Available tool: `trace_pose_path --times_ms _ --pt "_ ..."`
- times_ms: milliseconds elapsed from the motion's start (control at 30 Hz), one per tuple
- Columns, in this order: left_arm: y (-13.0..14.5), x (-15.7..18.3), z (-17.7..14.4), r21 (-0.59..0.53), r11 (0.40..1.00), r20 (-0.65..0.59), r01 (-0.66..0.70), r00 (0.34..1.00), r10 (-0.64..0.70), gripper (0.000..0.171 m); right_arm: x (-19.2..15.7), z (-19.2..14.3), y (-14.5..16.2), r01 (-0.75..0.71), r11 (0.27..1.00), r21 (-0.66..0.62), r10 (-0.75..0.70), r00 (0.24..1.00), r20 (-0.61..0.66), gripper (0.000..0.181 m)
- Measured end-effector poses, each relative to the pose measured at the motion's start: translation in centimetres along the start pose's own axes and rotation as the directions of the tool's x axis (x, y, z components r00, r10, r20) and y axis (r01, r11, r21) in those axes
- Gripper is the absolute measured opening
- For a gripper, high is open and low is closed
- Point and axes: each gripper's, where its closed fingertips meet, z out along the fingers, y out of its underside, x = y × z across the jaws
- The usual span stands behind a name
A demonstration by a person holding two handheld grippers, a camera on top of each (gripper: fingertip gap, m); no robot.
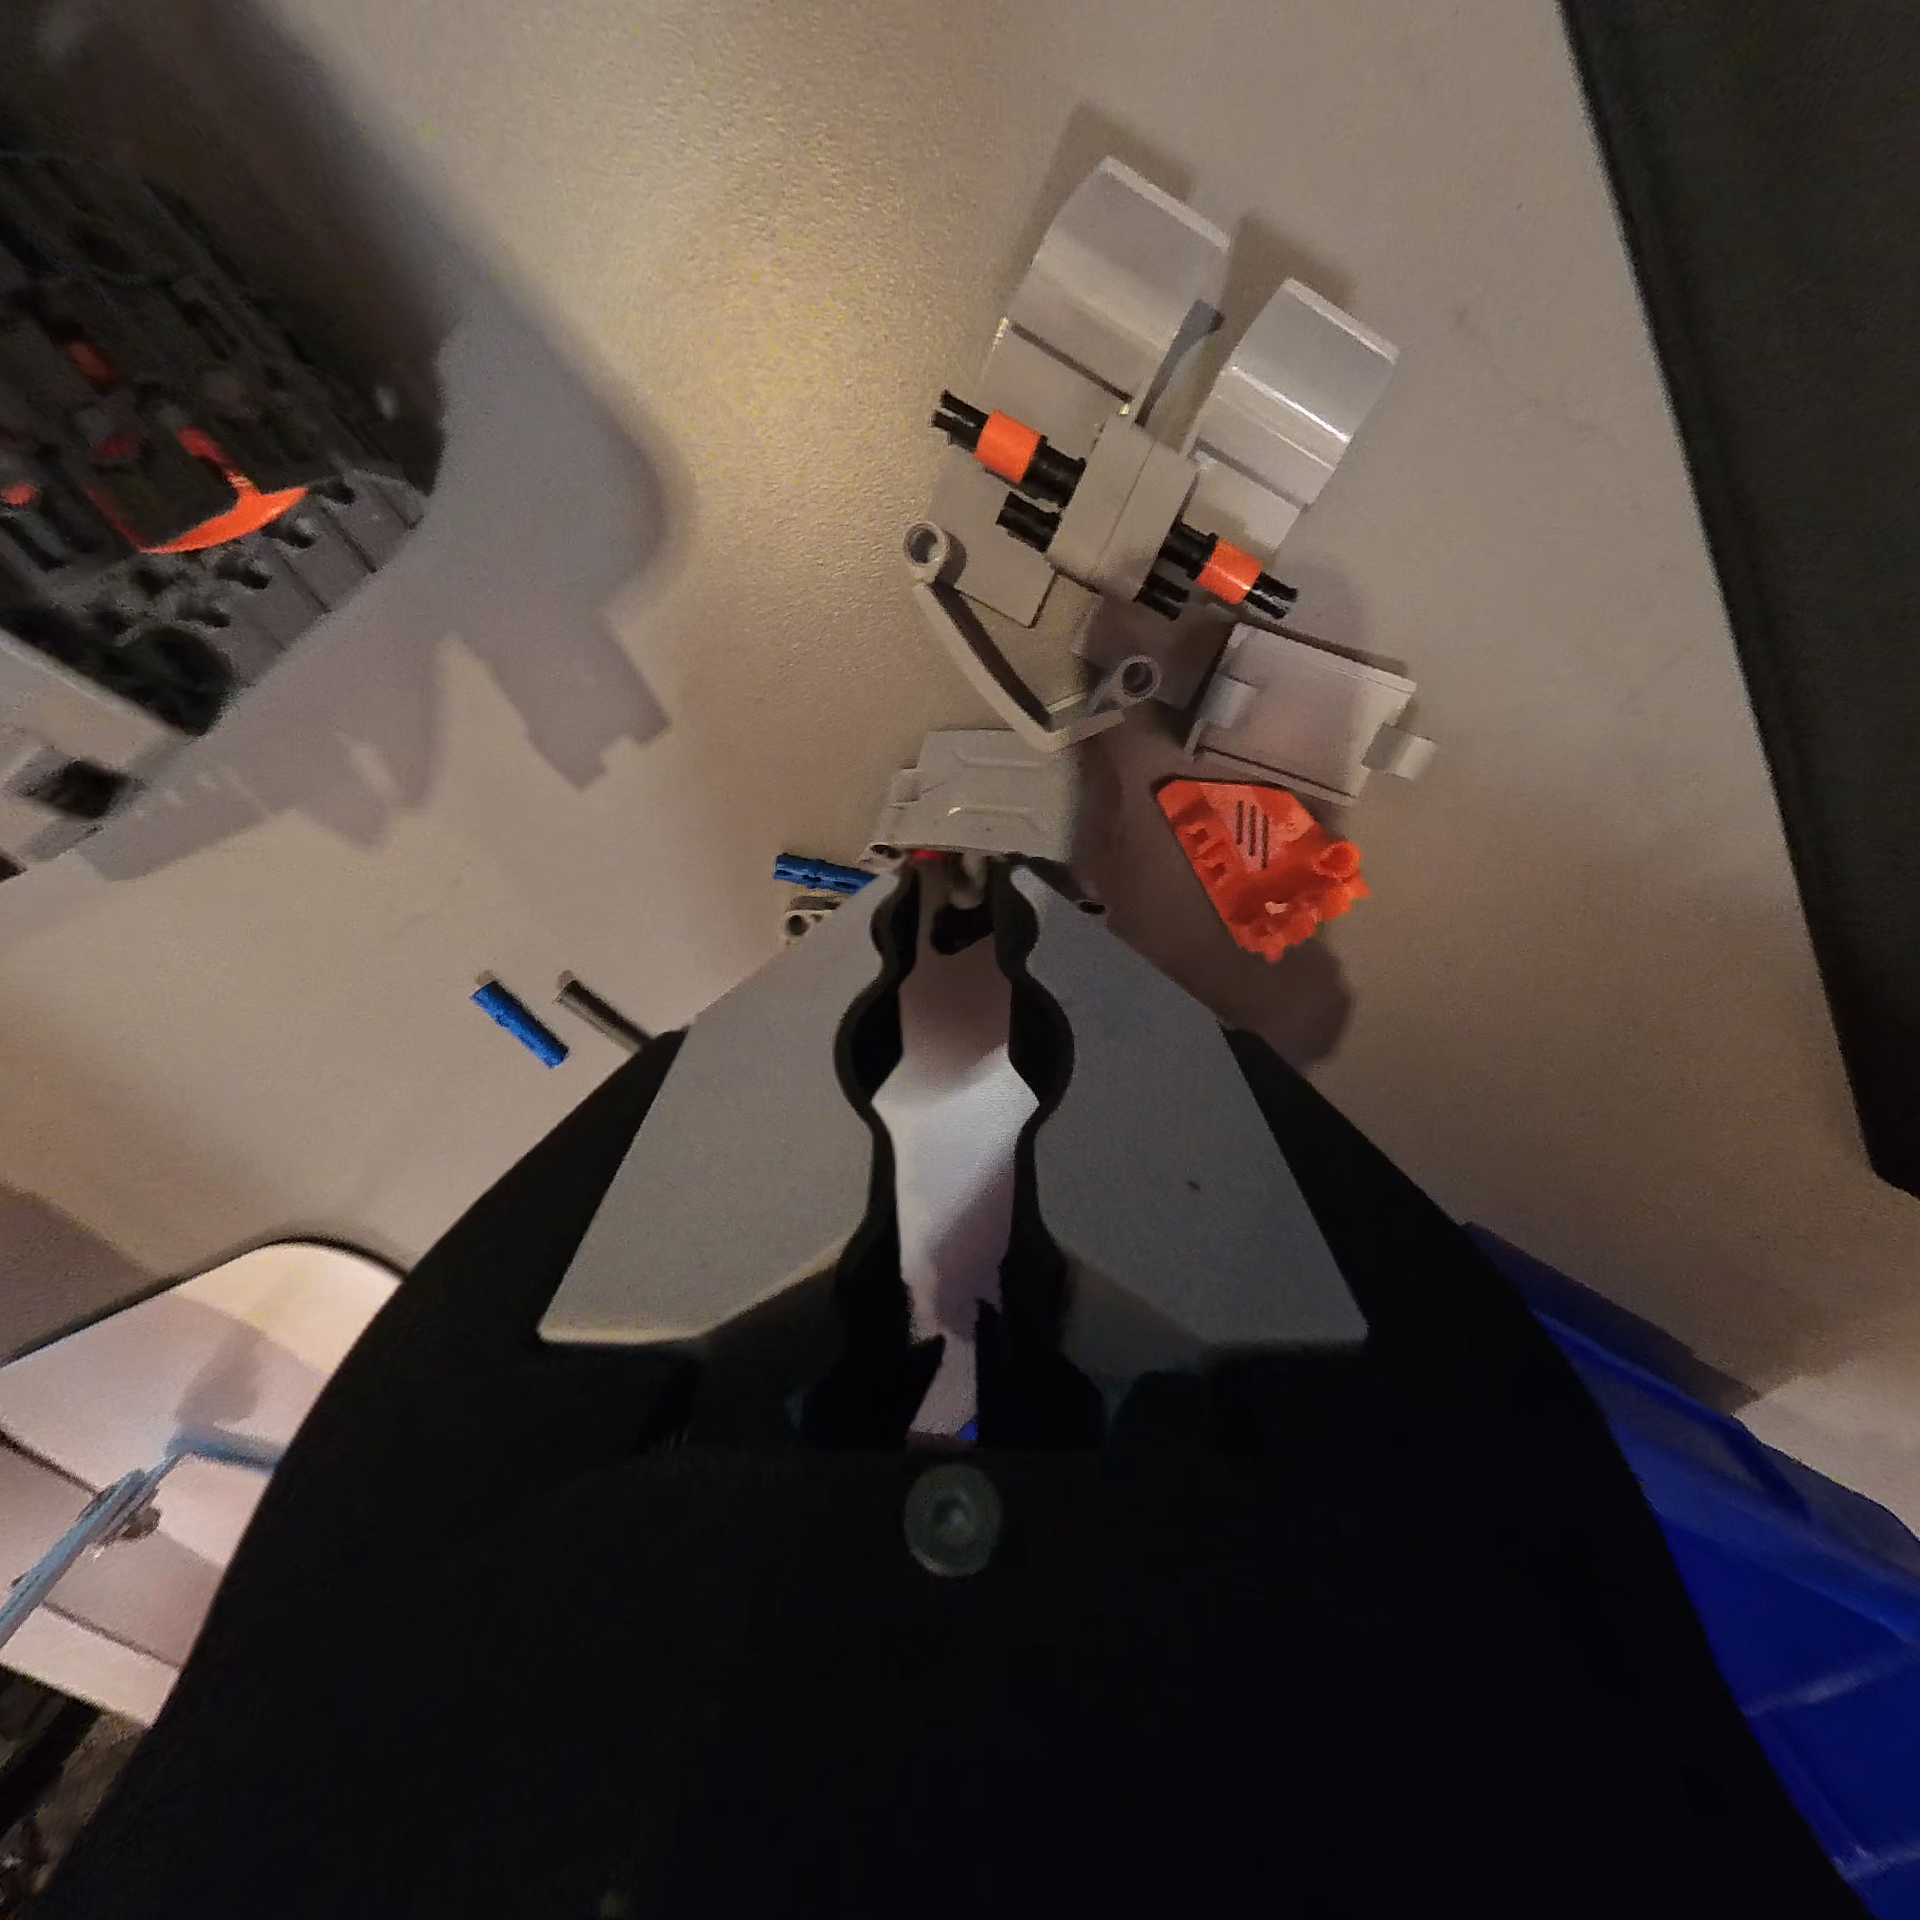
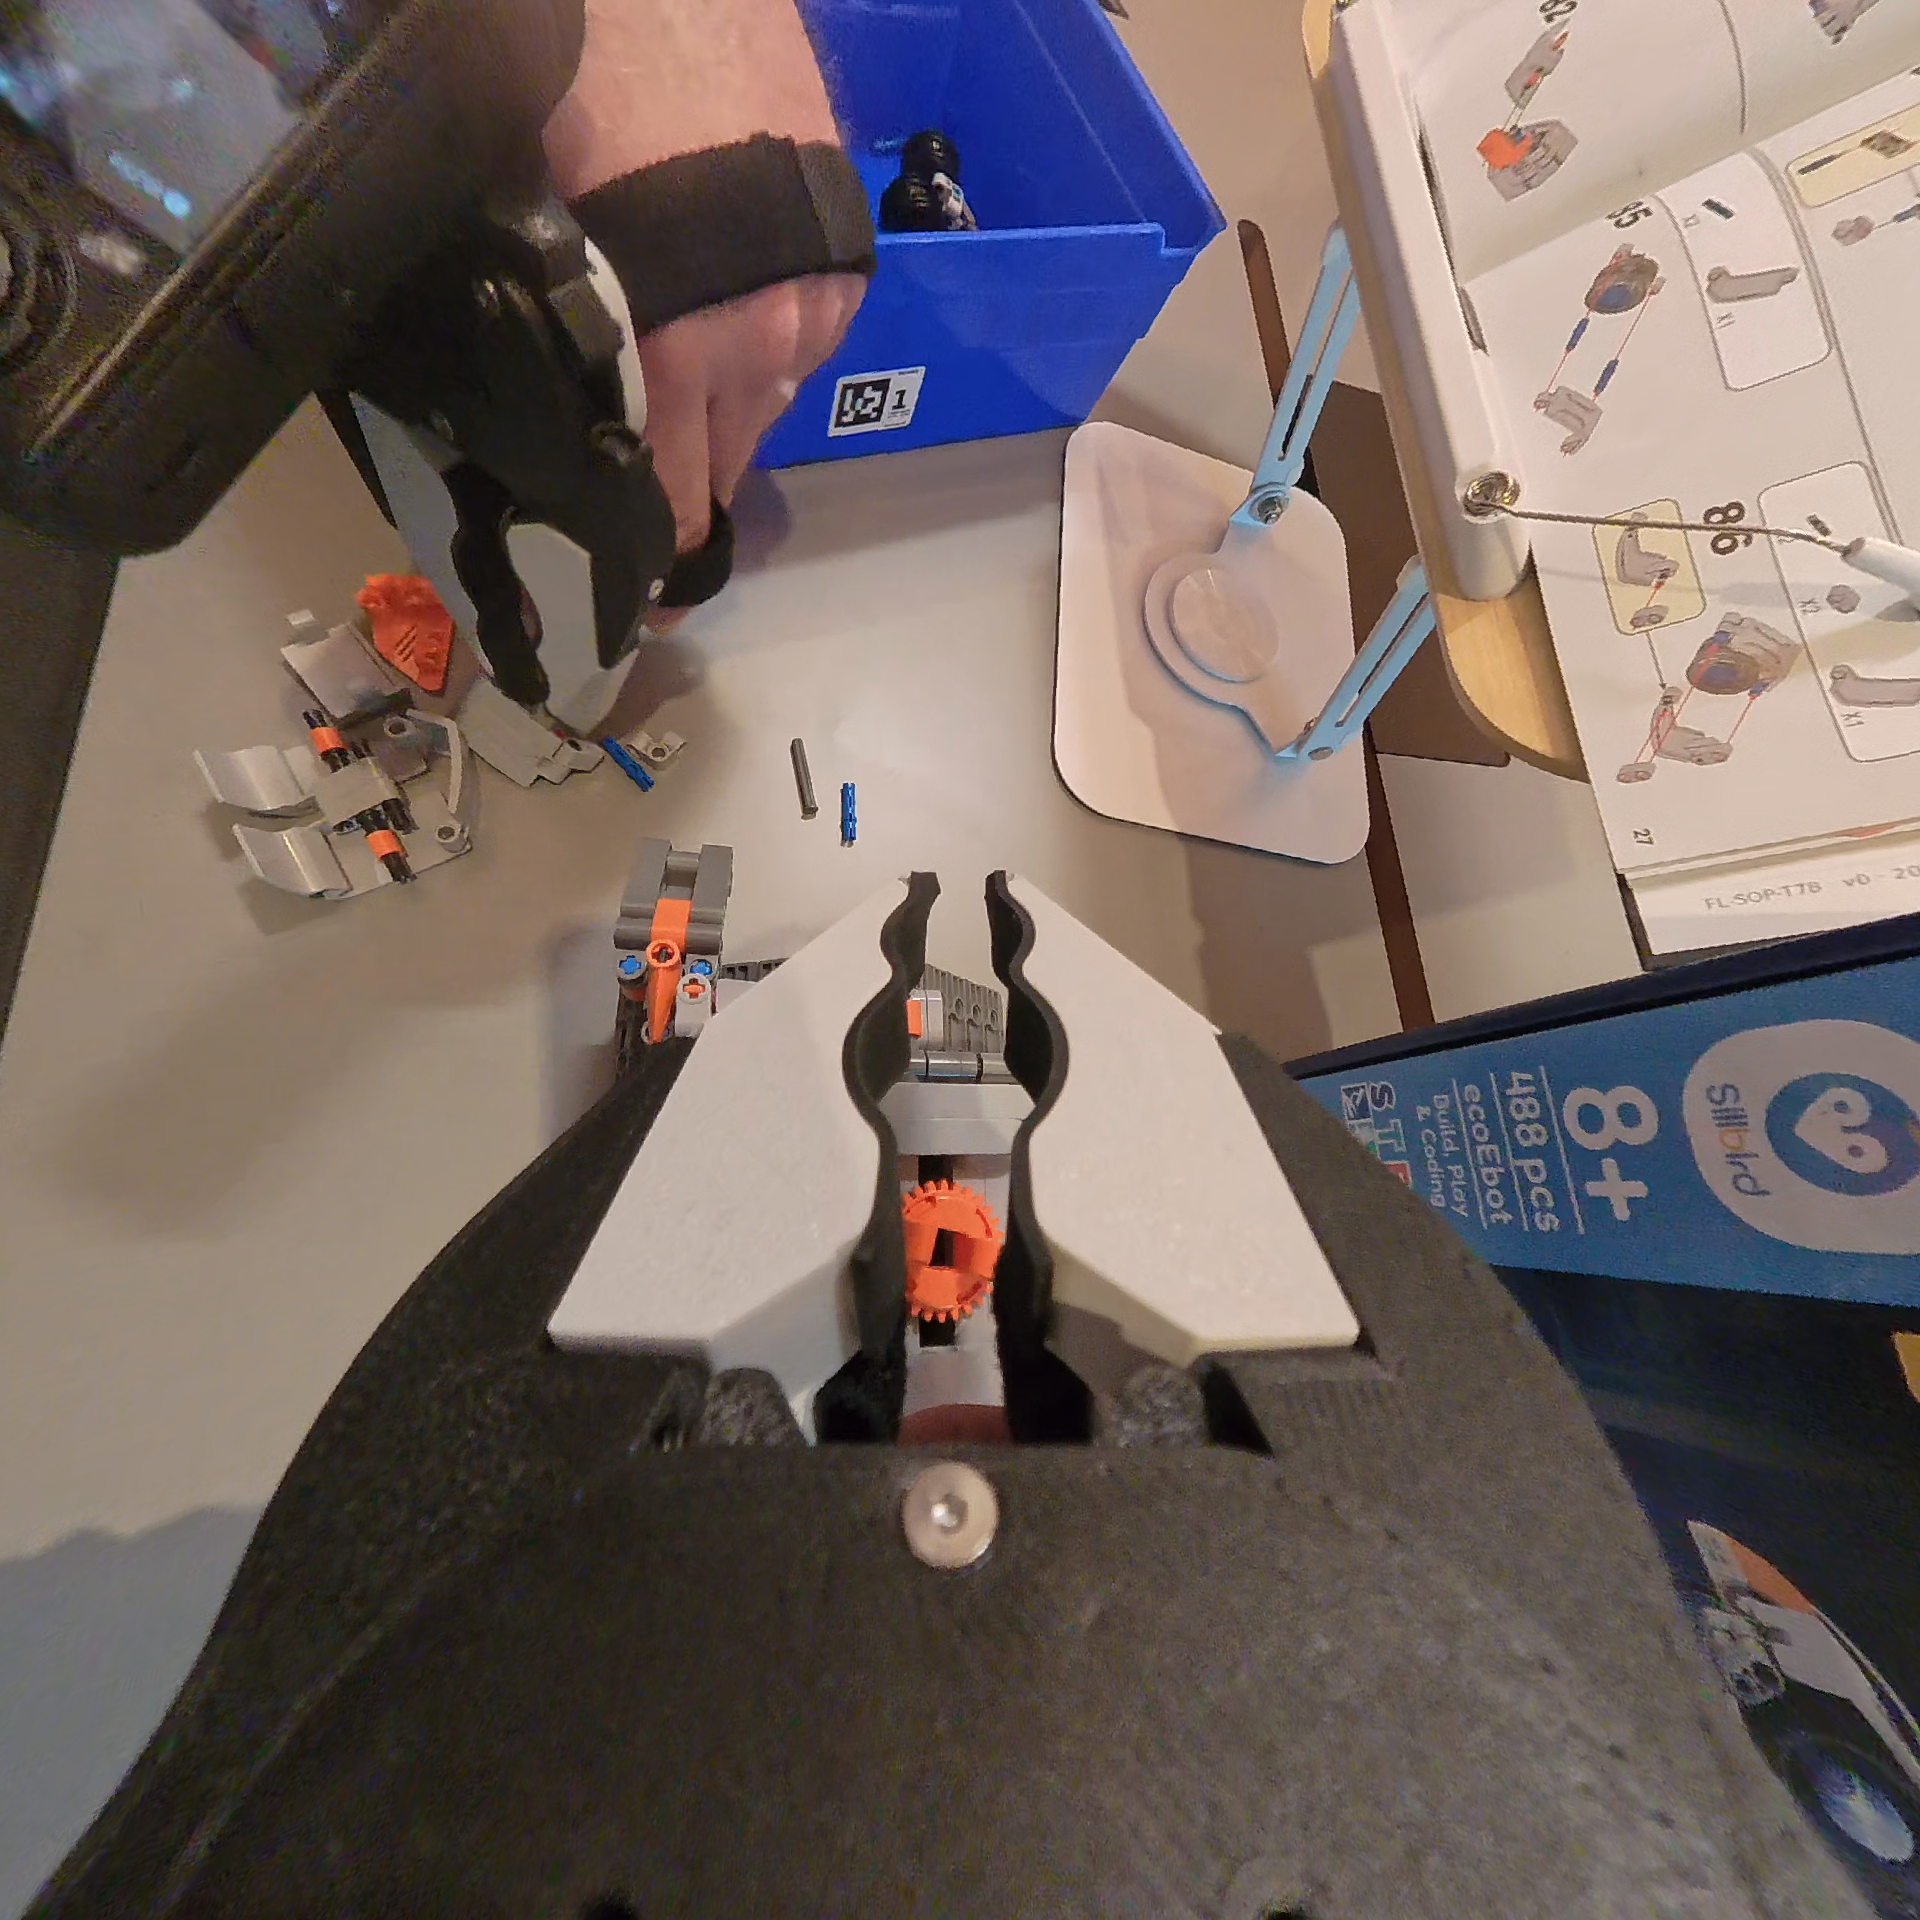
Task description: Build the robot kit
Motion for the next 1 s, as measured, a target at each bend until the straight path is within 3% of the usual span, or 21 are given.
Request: trace_pose_path --times_ms 200,333,433,467,800,1000 --pt "-0.4 -1.9 -2.9 0.088 0.994 0.139 0.065 0.987 -0.077 0.032 0.1 -0.1 0.0 -0.004 1.0 0.004 0.004 1.0 -0.003 0.009" --pt "-0.3 -2.7 -6.0 0.144 0.986 0.264 0.09 0.956 -0.125 0.028 0.1 -0.2 -0.1 -0.001 1.0 0.006 0.001 1.0 -0.005 0.009" --pt "0.5 -3.0 -8.8 0.19 0.975 0.357 0.111 0.918 -0.174 0.011 0.1 -0.2 -0.1 0.001 1.0 0.006 -0.001 1.0 -0.005 0.009" --pt "1.0 -3.0 -9.7 0.202 0.972 0.38 0.121 0.905 -0.191 0.0 0.1 -0.2 -0.1 0.002 1.0 0.005 -0.002 1.0 -0.005 0.009" --pt "8.0 -0.5 -16.0 0.282 0.92 0.537 0.273 0.75 -0.387 0.001 0.0 -0.1 -0.1 0.004 1.0 0.0 -0.004 1.0 -0.004 0.009" --pt "12.9 2.2 -14.7 0.237 0.885 0.505 0.401 0.727 -0.465 0.016 -0.1 0.3 0.1 0.0 1.0 -0.011 0.0 1.0 0.003 0.009"
